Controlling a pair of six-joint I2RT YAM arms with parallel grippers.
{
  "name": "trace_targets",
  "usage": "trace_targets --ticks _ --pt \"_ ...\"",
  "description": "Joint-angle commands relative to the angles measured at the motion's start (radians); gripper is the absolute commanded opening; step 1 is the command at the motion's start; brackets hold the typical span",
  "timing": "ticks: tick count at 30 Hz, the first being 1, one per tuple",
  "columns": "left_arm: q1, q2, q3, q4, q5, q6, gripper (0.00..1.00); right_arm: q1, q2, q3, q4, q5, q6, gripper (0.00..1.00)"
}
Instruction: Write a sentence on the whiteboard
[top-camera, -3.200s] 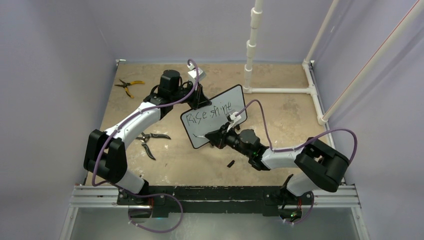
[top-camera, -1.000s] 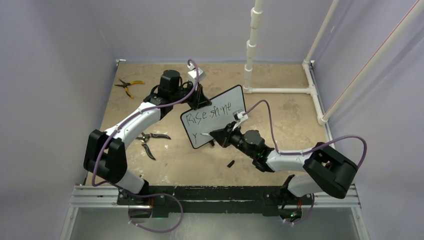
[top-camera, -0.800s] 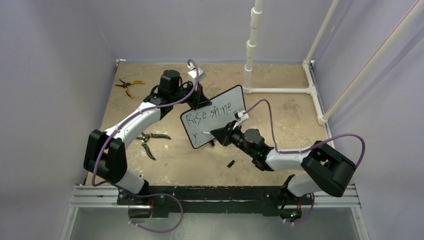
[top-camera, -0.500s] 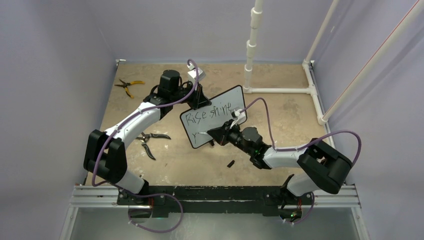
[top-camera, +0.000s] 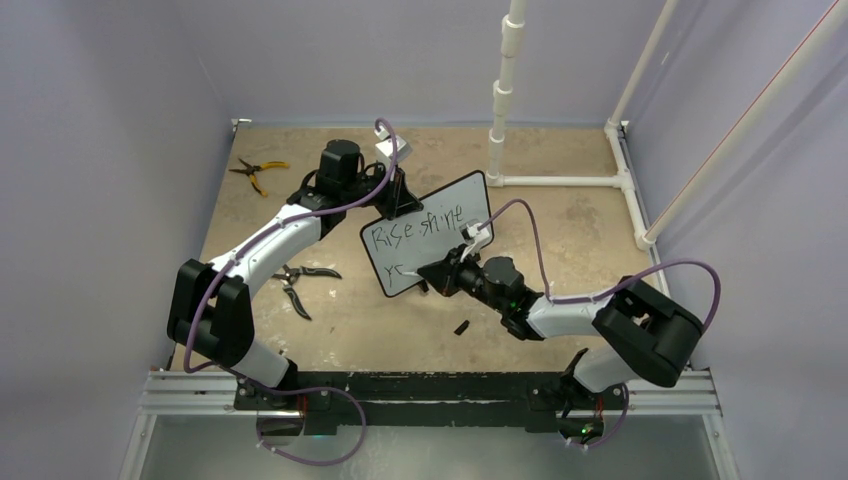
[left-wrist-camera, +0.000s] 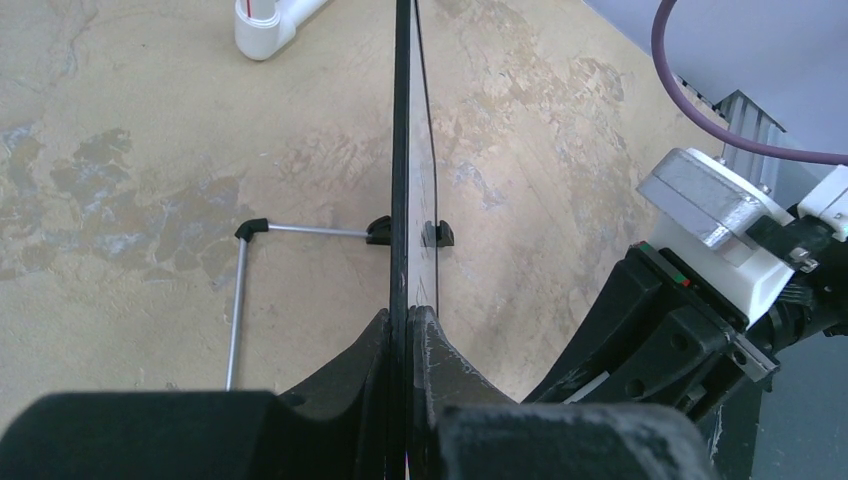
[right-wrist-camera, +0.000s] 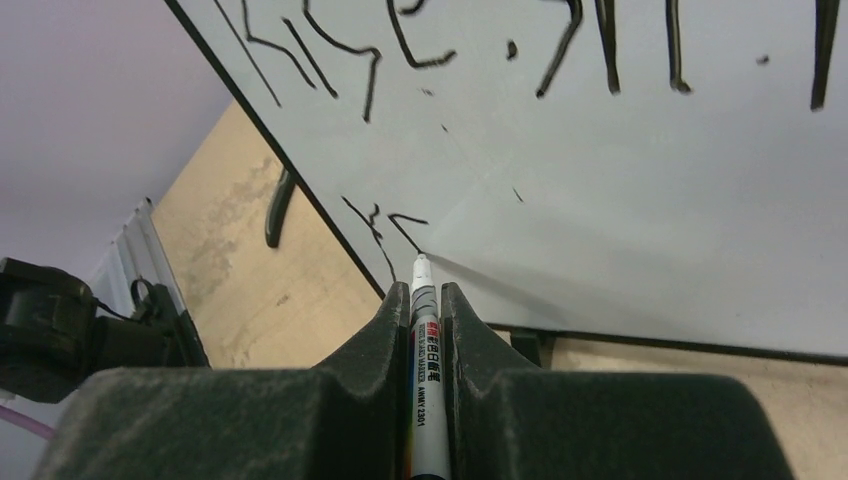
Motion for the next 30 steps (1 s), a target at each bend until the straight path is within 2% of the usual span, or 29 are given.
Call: trace_targets --ticks 1,13,20,30 --pt "-0.007 -0.037 -0.007 0.012 0.015 0.011 0.0 -0.008 -0.031 -0.022 -0.027 0.03 -0.017 0.0" --pt "-0.007 -0.037 -0.007 0.011 0.012 0.014 0.0 -0.009 -0.091 0.037 -0.051 0.102 -0.024 0.0" --pt "-0.007 -0.04 -0.007 0.01 0.013 0.014 0.0 -0.009 -0.071 0.065 -0.049 0.081 -0.039 0.0" --pt "-0.007 -0.04 -0.006 0.009 0.012 0.015 0.0 -0.008 -0.092 0.002 -0.084 0.108 -0.02 0.0"
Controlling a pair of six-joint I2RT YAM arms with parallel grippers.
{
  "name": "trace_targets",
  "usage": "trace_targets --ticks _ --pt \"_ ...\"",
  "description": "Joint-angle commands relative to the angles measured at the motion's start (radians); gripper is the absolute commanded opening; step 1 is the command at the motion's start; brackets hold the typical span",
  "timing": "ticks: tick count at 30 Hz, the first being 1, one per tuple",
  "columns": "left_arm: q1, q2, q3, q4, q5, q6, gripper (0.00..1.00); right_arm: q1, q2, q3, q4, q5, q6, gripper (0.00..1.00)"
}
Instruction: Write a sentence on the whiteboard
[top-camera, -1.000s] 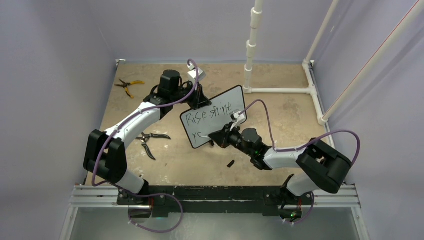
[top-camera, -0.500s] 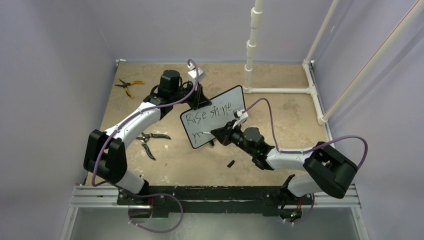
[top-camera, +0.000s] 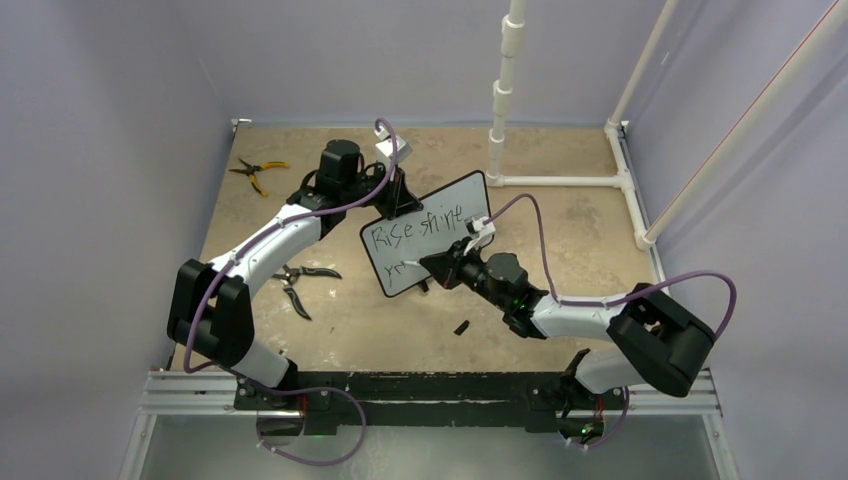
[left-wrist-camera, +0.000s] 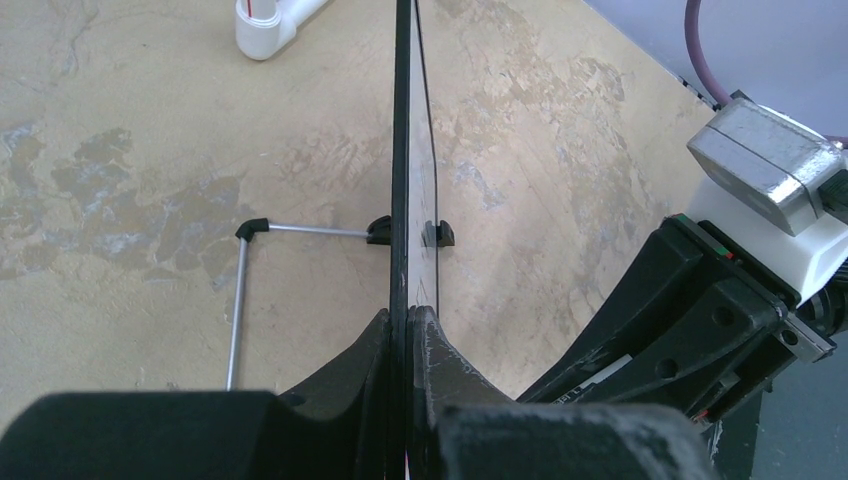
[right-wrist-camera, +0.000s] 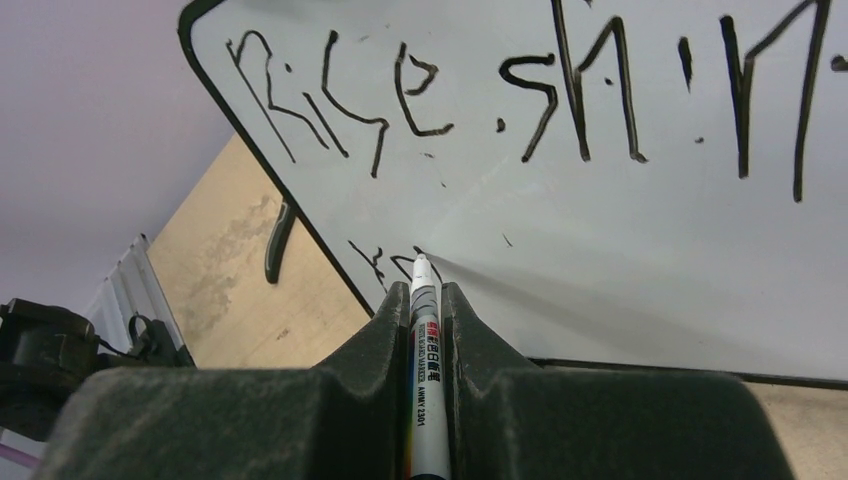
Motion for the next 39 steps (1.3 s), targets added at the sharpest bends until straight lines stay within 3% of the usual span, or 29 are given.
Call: trace_targets --ticks 1,30,39 --pt "-0.007 -0.04 -0.007 0.009 0.012 0.015 0.0 -0.002 -0.03 -0.033 -0.021 0.054 0.003 0.0" --pt "-0.007 -0.036 -0.007 0.014 0.015 0.012 0.0 -0.002 -0.017 -0.021 0.047 -0.035 0.0 0.0" --pt "-0.007 -0.034 -0.008 0.015 0.015 0.011 0.0 -0.002 -0.019 -0.004 0.033 0.032 0.001 0.0"
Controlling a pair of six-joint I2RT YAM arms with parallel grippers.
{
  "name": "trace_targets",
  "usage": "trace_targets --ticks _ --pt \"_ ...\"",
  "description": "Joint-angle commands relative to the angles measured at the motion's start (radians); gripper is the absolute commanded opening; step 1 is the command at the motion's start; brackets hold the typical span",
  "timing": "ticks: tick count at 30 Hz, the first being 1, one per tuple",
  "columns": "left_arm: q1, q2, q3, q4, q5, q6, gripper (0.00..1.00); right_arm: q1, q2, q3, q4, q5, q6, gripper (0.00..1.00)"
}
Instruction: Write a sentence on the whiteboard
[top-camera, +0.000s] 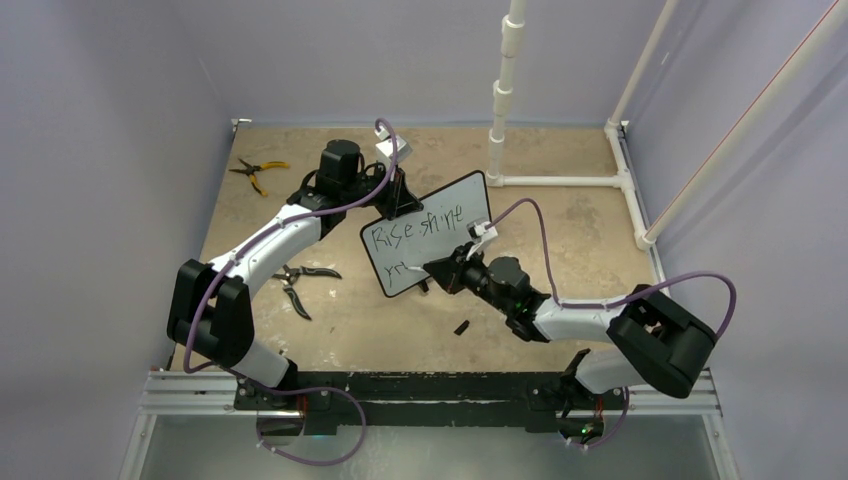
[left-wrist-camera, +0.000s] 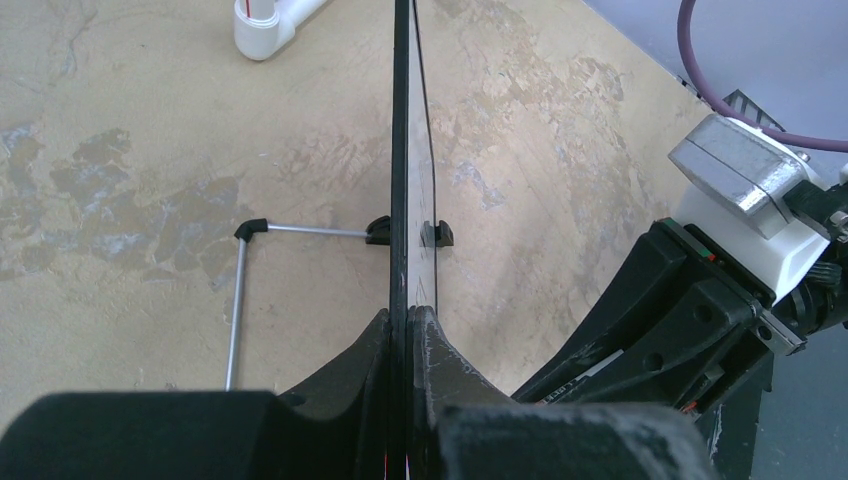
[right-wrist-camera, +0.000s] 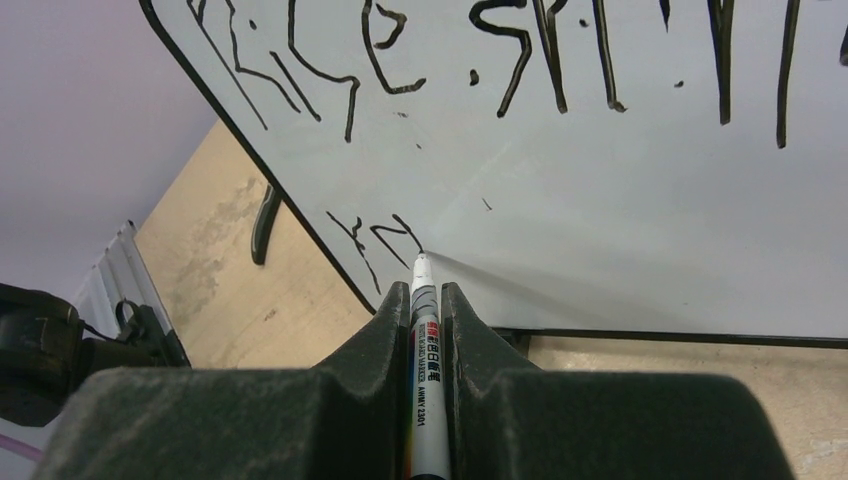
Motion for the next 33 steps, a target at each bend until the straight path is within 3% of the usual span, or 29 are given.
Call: trace_targets --ticks 1,20,33 --pt "-0.007 -0.033 -0.009 0.015 0.015 0.011 0.0 -0.002 -0.004 0.047 0.031 0.036 -0.006 0.0" --pt "-0.007 -0.033 -0.007 0.015 0.015 0.01 0.0 -0.002 0.001 -0.009 -0.006 0.033 0.018 0.0" --pt "-0.006 -0.034 -0.006 0.014 0.013 0.012 0.0 -0.002 0.075 0.021 0.065 -0.005 0.02 0.0"
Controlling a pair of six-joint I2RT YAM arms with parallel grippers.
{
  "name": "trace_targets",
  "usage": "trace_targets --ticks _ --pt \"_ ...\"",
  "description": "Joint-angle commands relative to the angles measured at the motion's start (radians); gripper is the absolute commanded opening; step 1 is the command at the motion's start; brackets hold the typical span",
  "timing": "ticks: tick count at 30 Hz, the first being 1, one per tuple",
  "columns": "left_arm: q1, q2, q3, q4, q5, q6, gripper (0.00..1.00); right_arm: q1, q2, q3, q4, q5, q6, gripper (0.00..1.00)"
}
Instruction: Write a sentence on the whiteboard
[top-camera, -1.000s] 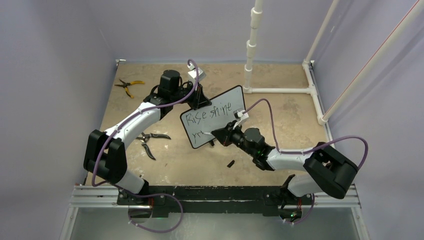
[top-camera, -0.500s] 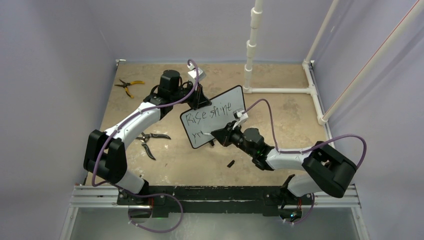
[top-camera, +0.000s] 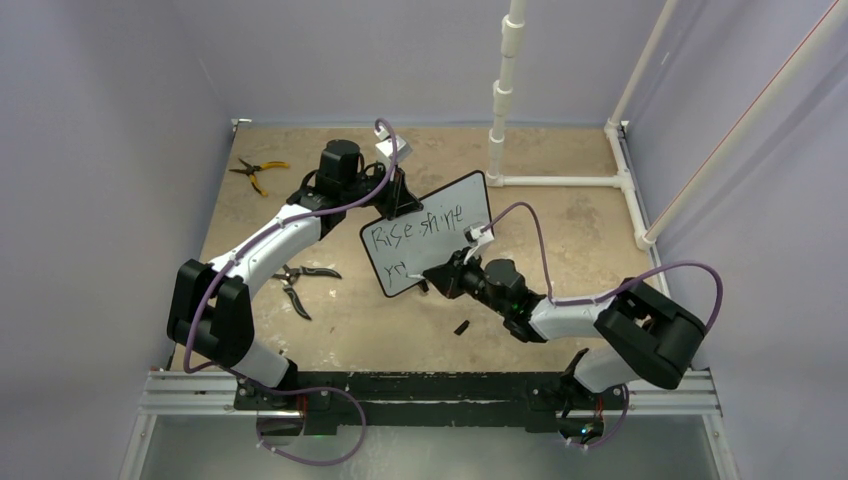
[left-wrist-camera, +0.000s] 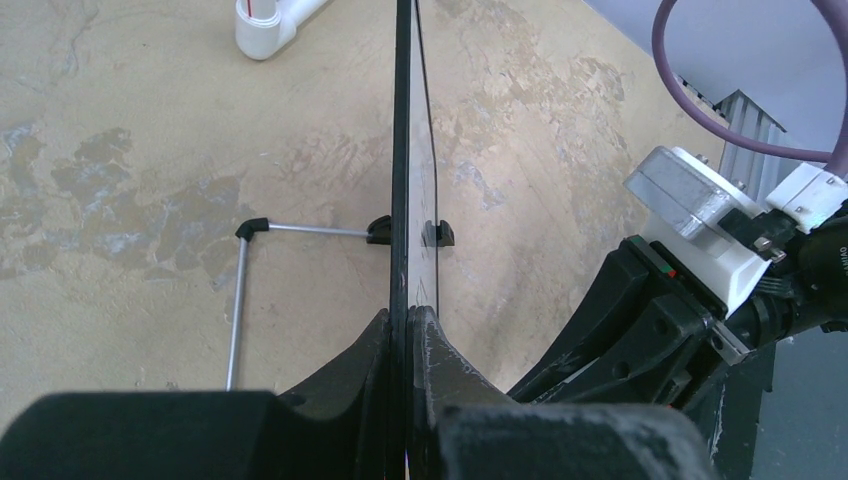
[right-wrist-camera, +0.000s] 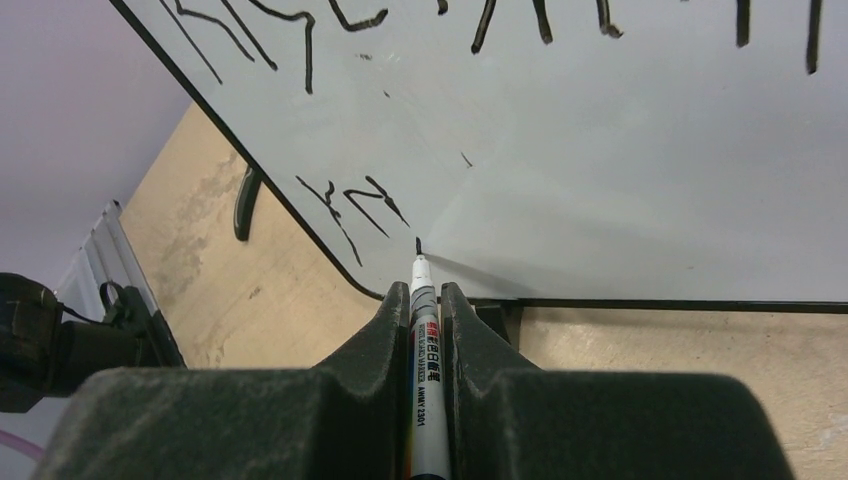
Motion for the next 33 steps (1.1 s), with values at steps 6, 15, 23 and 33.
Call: trace_targets --ticks 6,15,23,33 --pt "-0.007 -0.034 -0.007 0.015 0.013 0.012 0.0 -0.003 0.025 0.034 0.072 -0.005 0.006 0.0" --pt "-0.007 -0.033 -0.007 0.015 0.013 0.011 0.0 -0.002 0.03 0.058 0.11 -0.017 0.011 0.0" --pt "-0.007 -0.034 -0.007 0.014 0.013 0.012 0.0 -0.003 0.023 0.059 0.111 -0.02 0.013 0.0" --pt "-0.007 -0.034 -0.007 0.013 0.015 0.012 0.0 -0.004 -0.105 0.003 0.051 0.016 0.009 0.0"
